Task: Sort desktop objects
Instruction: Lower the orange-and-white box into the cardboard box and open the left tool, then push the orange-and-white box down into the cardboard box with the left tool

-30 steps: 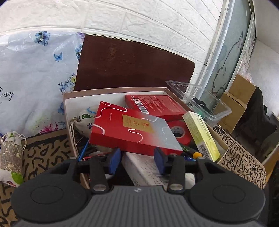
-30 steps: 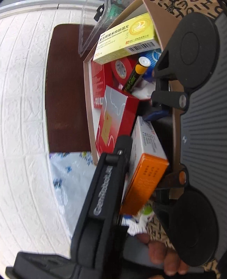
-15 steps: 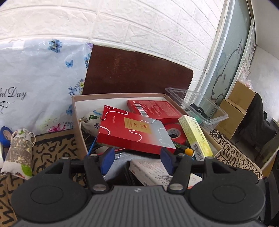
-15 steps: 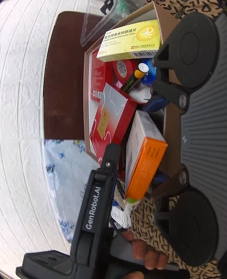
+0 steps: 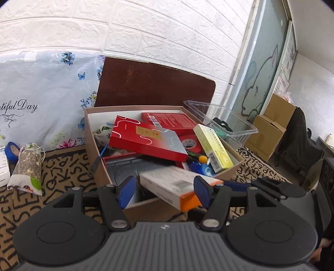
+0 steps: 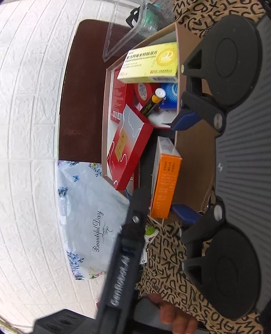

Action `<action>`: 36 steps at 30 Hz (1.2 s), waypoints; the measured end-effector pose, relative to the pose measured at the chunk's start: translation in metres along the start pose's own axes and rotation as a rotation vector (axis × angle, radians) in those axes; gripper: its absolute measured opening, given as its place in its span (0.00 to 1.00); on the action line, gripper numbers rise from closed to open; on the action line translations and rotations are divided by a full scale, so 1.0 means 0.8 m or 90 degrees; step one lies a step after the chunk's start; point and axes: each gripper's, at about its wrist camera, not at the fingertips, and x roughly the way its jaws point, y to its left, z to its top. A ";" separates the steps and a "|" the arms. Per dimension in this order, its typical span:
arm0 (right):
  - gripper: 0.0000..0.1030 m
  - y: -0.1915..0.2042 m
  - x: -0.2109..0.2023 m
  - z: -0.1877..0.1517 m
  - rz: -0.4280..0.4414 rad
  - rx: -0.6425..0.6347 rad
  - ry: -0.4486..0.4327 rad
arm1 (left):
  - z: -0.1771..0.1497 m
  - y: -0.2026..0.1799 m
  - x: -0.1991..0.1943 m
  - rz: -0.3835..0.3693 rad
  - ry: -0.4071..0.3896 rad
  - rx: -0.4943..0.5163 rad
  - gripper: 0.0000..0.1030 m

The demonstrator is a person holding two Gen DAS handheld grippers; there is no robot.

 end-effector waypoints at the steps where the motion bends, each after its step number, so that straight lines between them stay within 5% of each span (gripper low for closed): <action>1: 0.73 0.000 -0.004 -0.001 -0.001 0.002 -0.003 | -0.003 -0.001 -0.003 -0.006 0.002 -0.002 0.61; 5: 0.73 0.001 -0.022 -0.004 0.005 -0.002 -0.017 | -0.014 -0.014 -0.008 -0.014 0.006 0.014 0.58; 9: 0.55 0.008 -0.027 -0.003 0.007 -0.023 -0.012 | -0.017 -0.022 -0.010 -0.018 0.003 0.029 0.46; 18: 0.37 0.014 -0.052 0.006 -0.004 -0.039 -0.053 | -0.013 -0.013 -0.007 0.001 0.003 0.012 0.43; 21: 0.29 0.010 -0.032 0.010 -0.005 -0.043 -0.025 | -0.011 -0.009 0.003 0.003 0.009 0.002 0.41; 36: 0.26 -0.010 0.076 0.022 -0.006 0.012 0.026 | 0.009 0.031 0.068 0.067 0.028 -0.048 0.38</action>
